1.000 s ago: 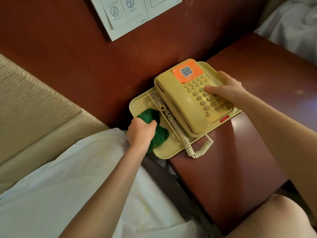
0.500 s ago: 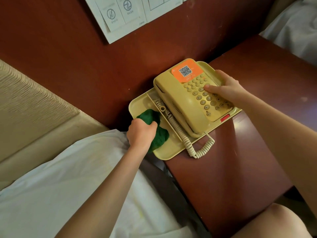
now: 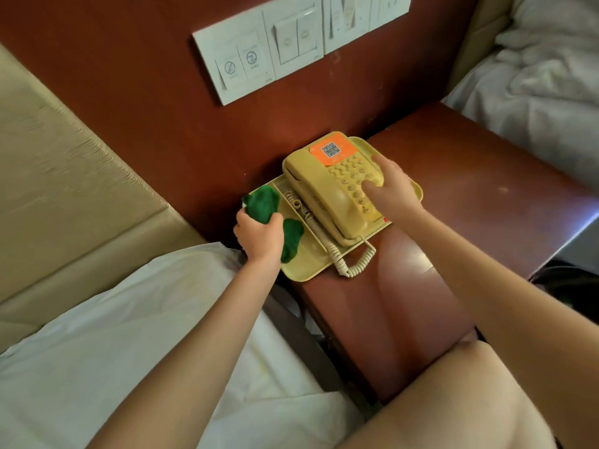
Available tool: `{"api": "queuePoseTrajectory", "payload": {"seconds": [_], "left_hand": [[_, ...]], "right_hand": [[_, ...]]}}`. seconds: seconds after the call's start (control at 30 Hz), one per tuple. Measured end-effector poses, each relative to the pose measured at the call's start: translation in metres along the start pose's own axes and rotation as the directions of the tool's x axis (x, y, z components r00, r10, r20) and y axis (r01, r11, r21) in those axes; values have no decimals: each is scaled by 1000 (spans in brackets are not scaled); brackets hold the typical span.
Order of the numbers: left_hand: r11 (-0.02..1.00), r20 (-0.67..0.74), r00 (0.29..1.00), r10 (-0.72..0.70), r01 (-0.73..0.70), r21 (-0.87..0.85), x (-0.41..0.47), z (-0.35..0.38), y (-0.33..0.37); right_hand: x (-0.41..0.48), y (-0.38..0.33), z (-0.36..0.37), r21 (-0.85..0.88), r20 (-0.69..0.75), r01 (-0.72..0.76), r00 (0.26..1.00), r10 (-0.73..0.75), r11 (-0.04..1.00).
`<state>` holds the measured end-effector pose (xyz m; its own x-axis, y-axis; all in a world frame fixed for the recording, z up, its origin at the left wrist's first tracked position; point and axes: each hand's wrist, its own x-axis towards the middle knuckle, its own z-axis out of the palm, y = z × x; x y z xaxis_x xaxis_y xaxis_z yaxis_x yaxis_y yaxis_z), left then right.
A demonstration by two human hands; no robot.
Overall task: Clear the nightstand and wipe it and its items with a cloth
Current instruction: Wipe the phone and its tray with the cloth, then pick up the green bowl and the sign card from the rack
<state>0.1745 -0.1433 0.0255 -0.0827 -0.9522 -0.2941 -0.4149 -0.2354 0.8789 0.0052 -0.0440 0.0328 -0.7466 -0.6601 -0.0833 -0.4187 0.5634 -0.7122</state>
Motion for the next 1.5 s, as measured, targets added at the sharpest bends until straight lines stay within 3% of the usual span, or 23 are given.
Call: {"api": "queuePoseTrajectory", "payload": {"seconds": [0.13,0.23,0.33,0.43,0.67,0.83,0.97,1.07,1.17,1.23,1.33,1.5], "left_hand": [[983,58,983,177,-172,-70,-31,-2,15],[923,117,918,380,-368,-114,-61,-3,26],[862,232,831,506,-500,-89,-98,0,30],[820,374,753,542,-570,-41,-138,6,28],[776,645,534,548,-611,-153,-220,31,15],[767,786,348,511,-597,-234,-278,49,5],[792,869,217,445,-549,-268,-320,60,-1],[901,955,156,254,-396,-176,-348,69,-8],[958,1000,19,0,-288,6,-378,82,-20],[951,997,-60,-57,-307,36,-400,94,-30],[912,991,-104,-87,-409,37,-436,113,-42],[885,972,-184,-146,-463,45,-499,138,-69]], "right_hand": [[-54,-22,-3,340,24,-87,996,84,936],[-91,-38,-12,538,207,-279,959,196,795],[-120,-40,-20,692,499,-541,837,226,479],[-145,-28,-32,784,594,-607,794,128,131],[-205,18,-77,850,523,-470,808,272,-238],[-253,64,-111,898,414,-303,829,377,-319],[-288,93,-134,937,312,-184,824,472,-297],[-313,116,-148,949,255,-103,807,533,-298],[-340,141,-157,968,173,-13,760,627,-251],[-360,161,-161,983,100,41,692,715,-177],[-394,190,-170,993,36,69,612,790,-98],[-459,227,-191,975,44,154,580,814,-162]]}}
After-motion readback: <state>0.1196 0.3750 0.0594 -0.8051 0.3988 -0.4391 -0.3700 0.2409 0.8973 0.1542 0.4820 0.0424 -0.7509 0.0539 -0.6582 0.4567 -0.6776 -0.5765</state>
